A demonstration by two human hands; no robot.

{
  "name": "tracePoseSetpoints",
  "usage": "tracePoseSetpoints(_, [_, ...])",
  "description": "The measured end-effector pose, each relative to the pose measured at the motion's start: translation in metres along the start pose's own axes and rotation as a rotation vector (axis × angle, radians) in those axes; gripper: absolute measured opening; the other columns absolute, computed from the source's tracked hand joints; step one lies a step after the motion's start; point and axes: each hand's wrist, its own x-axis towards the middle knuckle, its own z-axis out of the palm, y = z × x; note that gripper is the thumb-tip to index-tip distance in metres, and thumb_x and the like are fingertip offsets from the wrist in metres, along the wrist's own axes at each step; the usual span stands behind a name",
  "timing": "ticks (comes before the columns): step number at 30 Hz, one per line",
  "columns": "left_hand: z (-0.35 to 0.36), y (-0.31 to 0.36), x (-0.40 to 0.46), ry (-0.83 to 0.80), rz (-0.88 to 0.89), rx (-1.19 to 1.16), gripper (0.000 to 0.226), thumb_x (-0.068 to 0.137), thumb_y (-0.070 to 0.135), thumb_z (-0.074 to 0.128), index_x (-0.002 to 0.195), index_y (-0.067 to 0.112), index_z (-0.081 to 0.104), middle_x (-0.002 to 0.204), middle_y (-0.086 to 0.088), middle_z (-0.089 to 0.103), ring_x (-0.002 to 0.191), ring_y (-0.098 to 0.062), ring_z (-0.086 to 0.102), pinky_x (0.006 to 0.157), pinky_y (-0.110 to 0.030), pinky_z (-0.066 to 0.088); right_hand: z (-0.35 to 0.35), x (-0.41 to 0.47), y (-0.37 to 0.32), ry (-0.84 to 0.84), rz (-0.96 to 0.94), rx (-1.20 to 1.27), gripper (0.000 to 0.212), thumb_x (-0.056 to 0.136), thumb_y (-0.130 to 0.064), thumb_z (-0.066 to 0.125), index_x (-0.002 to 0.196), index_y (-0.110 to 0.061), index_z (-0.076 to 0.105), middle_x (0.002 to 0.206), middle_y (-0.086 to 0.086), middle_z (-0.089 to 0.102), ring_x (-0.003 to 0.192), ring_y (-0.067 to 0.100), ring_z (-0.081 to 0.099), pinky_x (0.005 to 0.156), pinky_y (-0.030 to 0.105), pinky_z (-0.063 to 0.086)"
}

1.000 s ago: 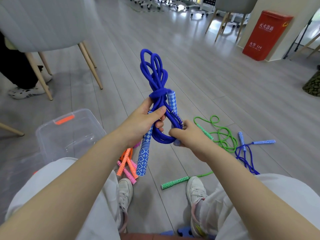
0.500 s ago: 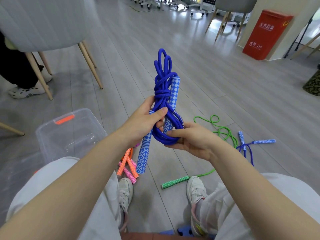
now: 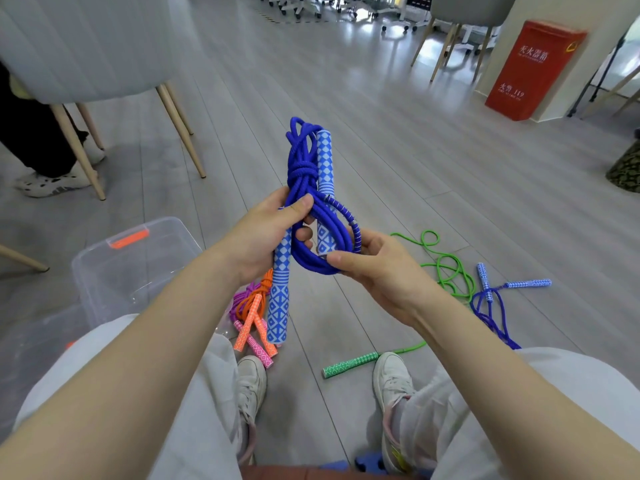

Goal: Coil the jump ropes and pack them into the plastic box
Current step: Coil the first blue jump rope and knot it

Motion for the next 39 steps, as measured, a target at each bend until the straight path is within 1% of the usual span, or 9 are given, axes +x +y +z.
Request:
tracePoseSetpoints(6, [-0.002, 0.0, -0.001, -0.052, -0.051, -0.005, 0.015, 0.1, 0.019, 0.048, 0.111, 0.01, 0.05, 0.074, -0.002, 0.048, 0.053, -0.01, 0.045, 0.053, -0.022, 0.047, -0.004, -0.002, -0.003, -0.055, 0.013, -0.188, 0.044, 0.084, 0.013, 0.06, 0.125, -0.004, 0.061, 0.122, 0.012, 0.067, 0.118, 0.026, 0.061, 0.101, 0.033, 0.048])
tracePoseSetpoints(11, [-0.002, -0.013, 0.001, -0.041, -0.08, 0.133, 0.014, 0.098, 0.018, 0.053, 0.11, 0.013, 0.054, 0.071, -0.001, 0.05, 0.055, -0.011, 0.045, 0.055, -0.023, 0.046, -0.009, 0.0, 0.004, 0.117, -0.011, -0.789, 0.044, 0.078, -0.008, 0.072, 0.118, -0.021, 0.06, 0.111, 0.0, 0.064, 0.098, 0.02, 0.062, 0.091, 0.04, 0.052])
tracePoseSetpoints(14, [-0.002, -0.024, 0.004, 0.029, -0.016, 0.231, 0.012, 0.097, 0.019, 0.056, 0.108, 0.017, 0.056, 0.069, -0.002, 0.048, 0.057, -0.014, 0.046, 0.061, -0.029, 0.043, -0.007, 0.0, -0.002, 0.262, 0.118, -0.476, 0.045, 0.084, -0.003, 0.06, 0.124, -0.02, 0.046, 0.111, 0.005, 0.056, 0.086, 0.017, 0.06, 0.084, 0.039, 0.055])
tracePoseSetpoints(16, [0.002, -0.029, 0.005, 0.086, 0.039, 0.225, 0.008, 0.096, 0.018, 0.056, 0.105, 0.019, 0.055, 0.067, -0.001, 0.049, 0.059, -0.014, 0.047, 0.061, -0.027, 0.043, -0.005, 0.001, -0.004, 0.379, 0.196, -0.363, 0.032, 0.089, -0.02, 0.062, 0.116, -0.013, 0.046, 0.103, 0.012, 0.059, 0.077, 0.019, 0.061, 0.081, 0.044, 0.059])
tracePoseSetpoints(19, [0.007, -0.032, 0.009, 0.153, 0.092, 0.127, 0.008, 0.096, 0.018, 0.056, 0.103, 0.021, 0.055, 0.069, -0.001, 0.049, 0.062, -0.014, 0.048, 0.065, -0.03, 0.043, 0.001, -0.005, -0.001, 0.216, 0.369, -0.358, 0.045, 0.086, -0.043, 0.068, 0.108, -0.009, 0.05, 0.091, 0.02, 0.069, 0.074, 0.023, 0.065, 0.082, 0.044, 0.059])
tracePoseSetpoints(22, [0.005, -0.031, 0.012, 0.161, 0.12, 0.063, 0.013, 0.093, 0.02, 0.058, 0.106, 0.022, 0.055, 0.071, 0.0, 0.049, 0.065, -0.014, 0.048, 0.071, -0.034, 0.042, 0.01, -0.006, 0.006, 0.163, 0.301, -0.337, 0.041, 0.087, -0.038, 0.068, 0.111, -0.008, 0.053, 0.096, 0.018, 0.072, 0.081, 0.02, 0.067, 0.084, 0.038, 0.059])
tracePoseSetpoints(27, [0.0, -0.031, 0.013, 0.152, 0.133, 0.038, 0.012, 0.093, 0.02, 0.057, 0.104, 0.018, 0.053, 0.069, -0.001, 0.049, 0.066, -0.015, 0.048, 0.074, -0.036, 0.042, 0.01, 0.003, 0.007, 0.261, 0.233, -0.464, 0.034, 0.093, -0.038, 0.061, 0.096, -0.004, 0.061, 0.072, 0.009, 0.07, 0.063, 0.017, 0.062, 0.065, 0.031, 0.055])
tracePoseSetpoints(33, [-0.005, -0.02, 0.016, 0.304, 0.164, -0.038, 0.007, 0.097, 0.013, 0.053, 0.104, 0.015, 0.053, 0.068, -0.001, 0.049, 0.054, -0.009, 0.048, 0.065, -0.03, 0.043, 0.001, -0.003, 0.004, 0.026, 0.219, -0.777, 0.034, 0.094, -0.04, 0.057, 0.09, -0.006, 0.063, 0.068, 0.006, 0.072, 0.062, 0.017, 0.062, 0.069, 0.038, 0.057])
tracePoseSetpoints(39, [-0.007, -0.017, 0.016, 0.333, 0.142, -0.103, 0.003, 0.098, 0.012, 0.052, 0.099, 0.014, 0.054, 0.067, -0.001, 0.047, 0.053, -0.008, 0.046, 0.064, -0.026, 0.045, -0.005, -0.005, 0.006, -0.056, 0.199, -0.785, 0.033, 0.088, -0.04, 0.065, 0.101, -0.01, 0.064, 0.09, 0.008, 0.074, 0.071, 0.015, 0.061, 0.071, 0.032, 0.05])
